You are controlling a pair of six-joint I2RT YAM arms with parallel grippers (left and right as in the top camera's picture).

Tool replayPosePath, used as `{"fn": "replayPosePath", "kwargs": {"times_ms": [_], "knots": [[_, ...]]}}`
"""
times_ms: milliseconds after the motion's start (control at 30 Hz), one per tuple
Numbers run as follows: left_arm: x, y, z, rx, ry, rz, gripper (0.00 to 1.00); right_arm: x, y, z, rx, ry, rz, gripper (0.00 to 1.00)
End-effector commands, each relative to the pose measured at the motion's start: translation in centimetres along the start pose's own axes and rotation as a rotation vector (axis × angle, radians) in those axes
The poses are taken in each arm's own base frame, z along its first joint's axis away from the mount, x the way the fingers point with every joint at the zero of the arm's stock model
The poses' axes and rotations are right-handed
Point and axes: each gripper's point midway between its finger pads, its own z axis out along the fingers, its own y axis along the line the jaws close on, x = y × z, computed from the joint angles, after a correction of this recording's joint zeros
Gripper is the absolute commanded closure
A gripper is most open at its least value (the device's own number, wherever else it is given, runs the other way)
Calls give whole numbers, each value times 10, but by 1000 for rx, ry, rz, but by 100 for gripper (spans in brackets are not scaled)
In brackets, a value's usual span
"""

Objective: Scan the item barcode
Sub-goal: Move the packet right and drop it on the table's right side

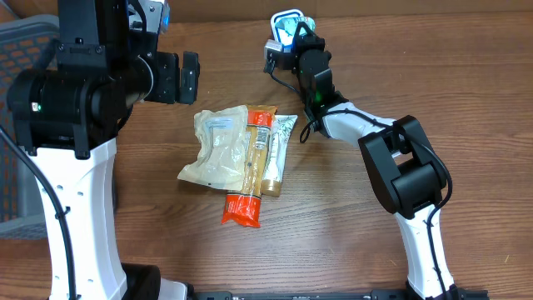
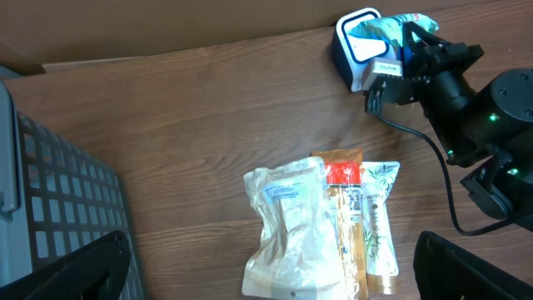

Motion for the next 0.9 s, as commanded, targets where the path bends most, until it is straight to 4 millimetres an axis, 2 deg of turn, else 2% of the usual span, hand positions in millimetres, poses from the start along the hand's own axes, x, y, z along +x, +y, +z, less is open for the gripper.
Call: {"fn": "replayPosePath", "kwargs": {"times_ms": [0,67,133,200,333,433,500,600,633,700,767,867], "knots": [[-1,0,2,-4,1,-6,0,-8,-16,-1,32,-12,19,96],[-1,0,2,-4,1,-6,0,-9,-16,-2,32,-14,23,96],[-1,0,2,-4,1,-6,1,-13,-26,-5,48,-10,75,96],[-1,0,2,-4,1,-6,0,-14,-57,-13,86,4,192,96],[-1,0,2,-4,1,-6,0,-12,-104,-34,53,26,273,96],[-1,0,2,-4,1,-6,0,-5,-146,-64,-7,43,439,96],[-1,0,2,-4,1,-6,0,-2,-172,-93,-67,31,621,96],[-1,0,2,-4,1,-6,0,2,-196,-139,-209,1,940,96],[-1,0,2,-4,1,-6,0,9,-203,-160,-279,12,1136,96],[-1,0,2,-4,1,-6,0,20,-206,-183,-366,53,1347,96],[-1,0,2,-4,1,-6,0,37,-200,-206,-472,129,1545,96],[-1,0,2,-4,1,-6,0,64,-172,-232,-652,326,1798,96]]}}
